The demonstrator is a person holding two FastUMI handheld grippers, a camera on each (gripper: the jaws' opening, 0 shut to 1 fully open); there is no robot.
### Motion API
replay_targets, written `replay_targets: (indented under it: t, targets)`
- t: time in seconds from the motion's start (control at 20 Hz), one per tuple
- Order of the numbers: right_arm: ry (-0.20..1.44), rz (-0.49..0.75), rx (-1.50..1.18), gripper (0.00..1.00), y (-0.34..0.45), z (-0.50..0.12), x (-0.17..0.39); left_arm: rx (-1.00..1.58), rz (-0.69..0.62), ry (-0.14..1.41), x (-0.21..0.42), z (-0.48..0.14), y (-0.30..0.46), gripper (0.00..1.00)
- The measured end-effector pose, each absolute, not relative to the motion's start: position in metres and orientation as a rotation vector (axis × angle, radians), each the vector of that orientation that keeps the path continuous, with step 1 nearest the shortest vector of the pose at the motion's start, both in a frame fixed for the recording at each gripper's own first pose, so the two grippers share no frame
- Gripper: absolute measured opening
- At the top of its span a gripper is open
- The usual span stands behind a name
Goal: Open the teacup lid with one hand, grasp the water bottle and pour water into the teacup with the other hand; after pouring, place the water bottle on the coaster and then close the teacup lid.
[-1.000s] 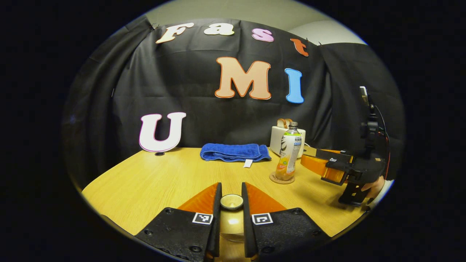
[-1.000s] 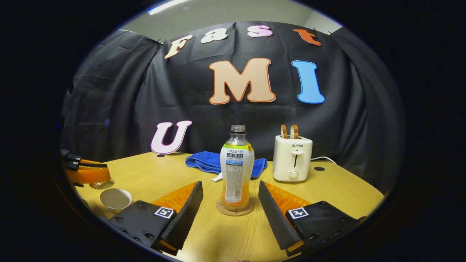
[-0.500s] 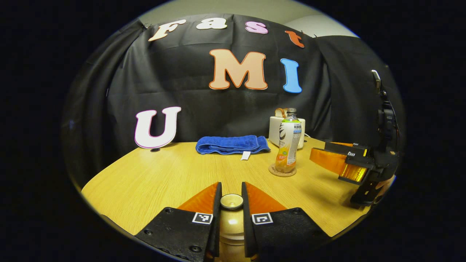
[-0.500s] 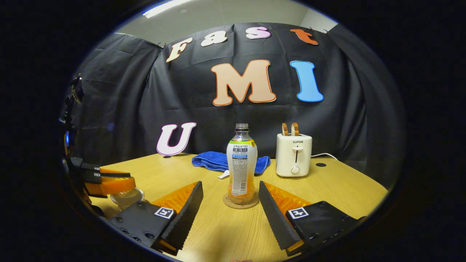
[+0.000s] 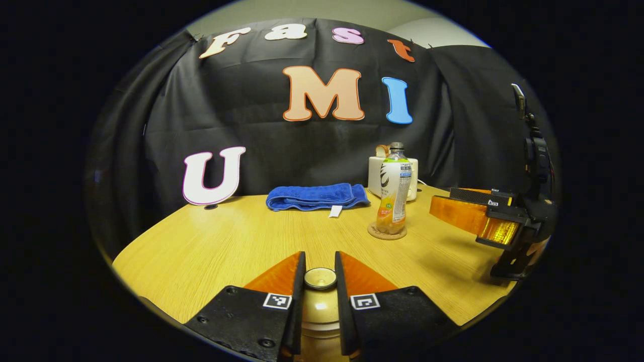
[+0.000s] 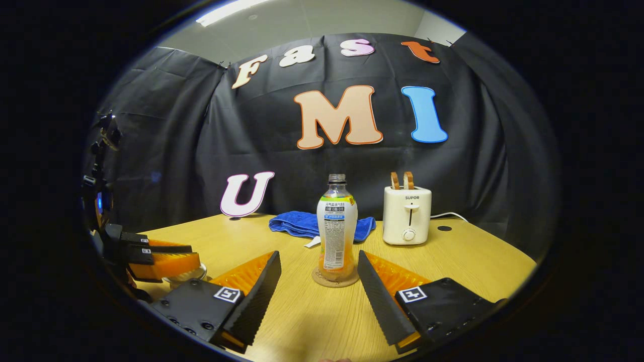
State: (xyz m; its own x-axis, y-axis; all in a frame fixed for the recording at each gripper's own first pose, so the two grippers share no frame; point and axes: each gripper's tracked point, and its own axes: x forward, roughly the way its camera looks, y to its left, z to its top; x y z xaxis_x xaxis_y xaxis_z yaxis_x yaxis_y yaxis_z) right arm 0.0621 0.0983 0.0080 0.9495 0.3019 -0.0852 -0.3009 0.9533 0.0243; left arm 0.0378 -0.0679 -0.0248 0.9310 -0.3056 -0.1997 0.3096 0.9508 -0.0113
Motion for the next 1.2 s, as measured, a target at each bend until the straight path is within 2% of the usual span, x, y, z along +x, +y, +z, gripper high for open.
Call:
replay_targets:
  t: [0.2,0.25,0.35,0.45,0.6,0.65,1.15,1.2]
  targets:
    - [0.08,0.299,0.025,0.94,0.094,0.014,0.054,0.021,-0.281,0.163,0.034,-0.013,-0.063,0.48]
    - [0.074,0.295,0.031,0.97,0.092,0.015,0.05,0.023,-0.264,0.151,0.035,-0.011,-0.06,0.68]
    - [0.061,0.282,0.041,0.97,0.087,0.019,0.044,0.016,-0.246,0.123,0.029,-0.004,-0.058,0.87]
    - [0.048,0.268,0.049,0.97,0.081,0.022,0.035,0.004,-0.223,0.099,0.024,0.0,-0.056,0.94]
    - [0.029,0.24,0.038,0.94,0.065,0.016,0.024,-0.027,-0.189,0.072,0.014,0.004,-0.053,0.94]
    - [0.022,0.234,0.034,0.97,0.063,0.016,0.019,-0.036,-0.185,0.066,0.011,0.004,-0.054,0.94]
    - [0.029,0.194,0.053,0.97,0.046,-0.009,-0.006,-0.042,-0.168,0.063,-0.009,-0.008,-0.063,0.94]
    - [0.023,0.19,0.054,0.94,0.044,-0.006,-0.006,-0.045,-0.158,0.072,-0.011,-0.009,-0.062,0.94]
